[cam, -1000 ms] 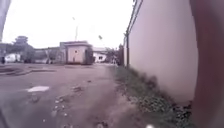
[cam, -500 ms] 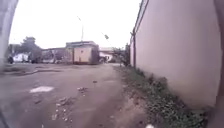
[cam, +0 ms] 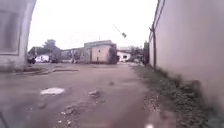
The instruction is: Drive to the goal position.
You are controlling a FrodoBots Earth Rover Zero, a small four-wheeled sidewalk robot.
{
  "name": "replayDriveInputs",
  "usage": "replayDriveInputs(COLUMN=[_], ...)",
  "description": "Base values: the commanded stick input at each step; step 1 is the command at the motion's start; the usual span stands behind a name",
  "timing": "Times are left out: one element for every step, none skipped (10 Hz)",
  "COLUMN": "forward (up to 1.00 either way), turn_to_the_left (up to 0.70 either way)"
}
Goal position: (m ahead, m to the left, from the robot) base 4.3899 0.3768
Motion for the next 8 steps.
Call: replayDriveInputs(forward=[0.85, 0.85, 0.85, 0.85, 0.85, 0.85, 0.85, 0.85], turn_to_the_left=[0.0, 0.0, 0.0, 0.0, 0.0, -0.34, -0.34, -0.34])
